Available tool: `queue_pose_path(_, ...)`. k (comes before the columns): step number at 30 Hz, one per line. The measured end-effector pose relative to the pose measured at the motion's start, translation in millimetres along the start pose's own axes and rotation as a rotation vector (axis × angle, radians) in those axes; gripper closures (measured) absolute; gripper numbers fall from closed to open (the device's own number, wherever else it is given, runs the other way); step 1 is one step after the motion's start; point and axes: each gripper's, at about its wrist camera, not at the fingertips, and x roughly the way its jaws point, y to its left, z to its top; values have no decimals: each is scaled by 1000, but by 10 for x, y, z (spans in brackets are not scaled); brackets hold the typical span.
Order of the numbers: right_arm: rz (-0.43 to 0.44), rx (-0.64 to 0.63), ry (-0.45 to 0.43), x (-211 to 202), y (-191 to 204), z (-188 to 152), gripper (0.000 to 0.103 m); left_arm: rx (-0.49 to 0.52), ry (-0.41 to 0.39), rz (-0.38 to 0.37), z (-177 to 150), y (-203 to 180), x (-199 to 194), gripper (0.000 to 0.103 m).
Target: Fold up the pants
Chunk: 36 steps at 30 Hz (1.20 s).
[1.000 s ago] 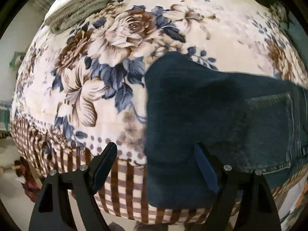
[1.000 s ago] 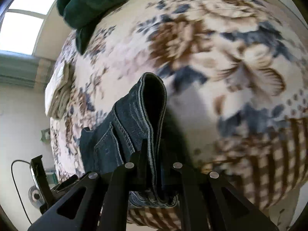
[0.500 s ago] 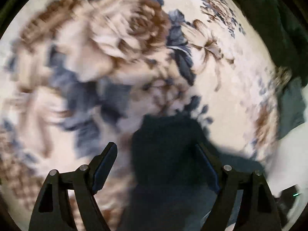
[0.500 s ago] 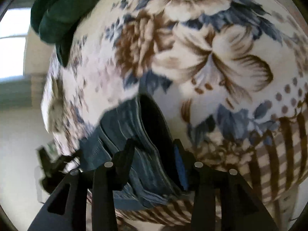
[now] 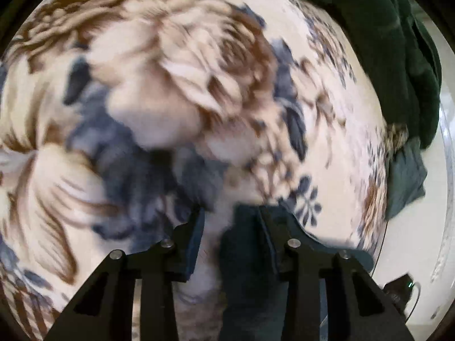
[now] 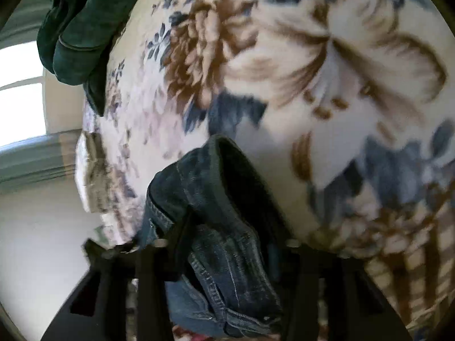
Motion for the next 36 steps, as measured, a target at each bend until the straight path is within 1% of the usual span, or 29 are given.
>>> queue_pose_path(1,-24,-28,-19,-21,35,-10,86,1,-6,-2,13,-10,-49,69)
queue_pose_path(2,-64,-63,-37,-36,89,-23,88,14,-12,0,20,-42,-114,70)
queue_pose_path(5,-165,-164,-79,-97,265,-92,89,64,13,-18,-64,-181,-282,66)
queue_pose_path(6,-187,-189,-78,-118,318,-117,89,84,25,-7,-133,-241,-329,58)
queue_pose_path(7,-204,-195,-74,-160,353,-148,86,95,29,-4,-193,-276,-364,41)
queue_pose_path(9,-212,-152,-73,-279,307,-204,60,149,31,24,-383,-400,-427,21)
queue_pose_path(10,-218,-113,-81,-372,239,-248,58,178,22,38,-491,-468,-454,17)
queue_pose_path(11,-203,-74,-107,-487,158,-309,57,196,17,48,-571,-501,-470,16)
queue_pose_path(12,-174,-48,-128,-589,85,-377,54,222,17,67,-667,-552,-465,12)
queue_pose_path(13,-153,-27,-134,-657,5,-436,52,237,22,88,-741,-576,-449,7)
queue_pose_path(14,-140,-3,-135,-699,-80,-489,49,244,27,100,-796,-593,-425,6)
queue_pose_path(15,-110,31,-127,-717,-172,-535,45,249,40,105,-869,-606,-373,6)
queue_pose_path(16,-75,62,-110,-699,-241,-571,44,247,48,106,-911,-590,-355,6)
queue_pose_path(19,18,178,-20,-463,-437,-593,43,239,90,137,-1065,-548,-178,6)
queue_pose_path(20,28,200,-4,-381,-470,-588,43,247,106,168,-1115,-523,-99,6)
queue_pose_path(21,16,211,-8,-323,-491,-587,50,243,115,173,-1151,-495,-59,6)
queue_pose_path(22,-10,208,-22,-294,-487,-589,64,231,121,161,-1179,-461,-39,6)
queue_pose_path(23,-43,195,-46,-297,-453,-599,72,212,126,143,-1201,-418,-26,6)
queue_pose_path(24,-70,174,-70,-340,-403,-626,78,198,129,131,-1217,-381,-22,5)
queue_pose_path(25,-109,113,-105,-422,-273,-669,81,186,135,120,-1244,-349,-24,5)
queue_pose_path(26,-131,64,-126,-484,-177,-706,88,175,140,108,-1260,-314,-14,4)
queue_pose_path(27,-148,14,-149,-577,-75,-751,88,171,143,107,-1279,-289,-5,0)
queue_pose_path(29,-177,0,-163,-660,-65,-784,89,171,152,95,-1320,-280,-2,0)
queue_pose_path(31,-195,28,-129,-585,-207,-760,89,184,158,100,-1353,-305,5,0)
queue_pose_path(33,-208,67,-84,-411,-377,-712,89,195,158,104,-1372,-318,1,0)
queue_pose_path(35,-220,74,-67,-308,-450,-672,88,191,158,102,-1366,-321,7,0)
queue_pose_path(36,-220,72,-58,-267,-458,-647,86,185,159,99,-1355,-326,17,0)
